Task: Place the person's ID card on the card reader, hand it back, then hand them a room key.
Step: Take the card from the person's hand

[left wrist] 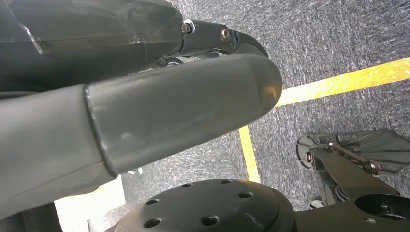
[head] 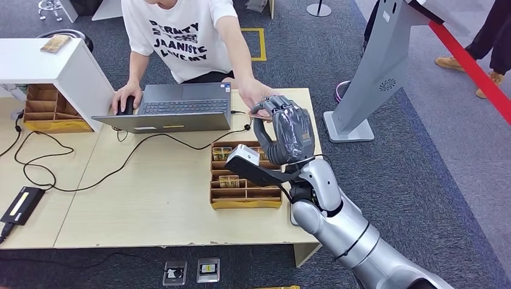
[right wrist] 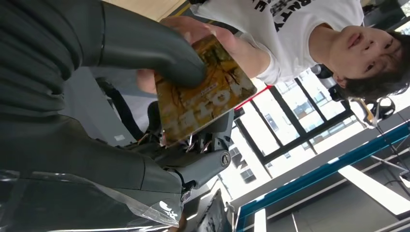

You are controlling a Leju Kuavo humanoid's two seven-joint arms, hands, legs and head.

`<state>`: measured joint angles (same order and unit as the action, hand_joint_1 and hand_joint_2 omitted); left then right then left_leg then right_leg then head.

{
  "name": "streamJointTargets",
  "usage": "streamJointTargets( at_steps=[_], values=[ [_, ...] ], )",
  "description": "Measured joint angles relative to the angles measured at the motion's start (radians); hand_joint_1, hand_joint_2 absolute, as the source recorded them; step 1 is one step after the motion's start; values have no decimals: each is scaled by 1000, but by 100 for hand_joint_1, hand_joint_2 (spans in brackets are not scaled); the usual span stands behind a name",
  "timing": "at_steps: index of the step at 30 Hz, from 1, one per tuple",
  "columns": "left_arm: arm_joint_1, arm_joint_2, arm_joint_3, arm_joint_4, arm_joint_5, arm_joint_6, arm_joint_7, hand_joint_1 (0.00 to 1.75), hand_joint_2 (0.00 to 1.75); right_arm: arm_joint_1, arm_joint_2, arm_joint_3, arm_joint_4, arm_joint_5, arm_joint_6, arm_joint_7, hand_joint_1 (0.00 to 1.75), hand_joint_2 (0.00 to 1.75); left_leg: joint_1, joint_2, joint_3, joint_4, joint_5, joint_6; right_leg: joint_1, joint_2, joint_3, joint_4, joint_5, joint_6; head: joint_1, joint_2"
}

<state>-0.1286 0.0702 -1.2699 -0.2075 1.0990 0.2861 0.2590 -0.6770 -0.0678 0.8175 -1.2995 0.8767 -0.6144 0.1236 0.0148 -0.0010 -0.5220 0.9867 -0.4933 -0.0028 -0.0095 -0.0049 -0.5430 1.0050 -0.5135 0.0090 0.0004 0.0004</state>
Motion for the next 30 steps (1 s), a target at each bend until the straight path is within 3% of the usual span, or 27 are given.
streamJointTargets(
  at_steps=[20, 30],
  values=[
    [0, 1, 0, 0, 16, 11, 9, 0, 0, -12, 28, 29, 39, -68, 1, -3, 175, 175, 0, 0, 0, 0, 0, 0, 0, 0, 0, 0, 0, 0, 0, 0],
    [1, 1, 0, 0, 16, 11, 10, 0, 0, -9, 20, 26, 18, -275, 9, -42, 175, 175, 0, 0, 0, 0, 0, 0, 0, 0, 0, 0, 0, 0, 0, 0]
  ],
)
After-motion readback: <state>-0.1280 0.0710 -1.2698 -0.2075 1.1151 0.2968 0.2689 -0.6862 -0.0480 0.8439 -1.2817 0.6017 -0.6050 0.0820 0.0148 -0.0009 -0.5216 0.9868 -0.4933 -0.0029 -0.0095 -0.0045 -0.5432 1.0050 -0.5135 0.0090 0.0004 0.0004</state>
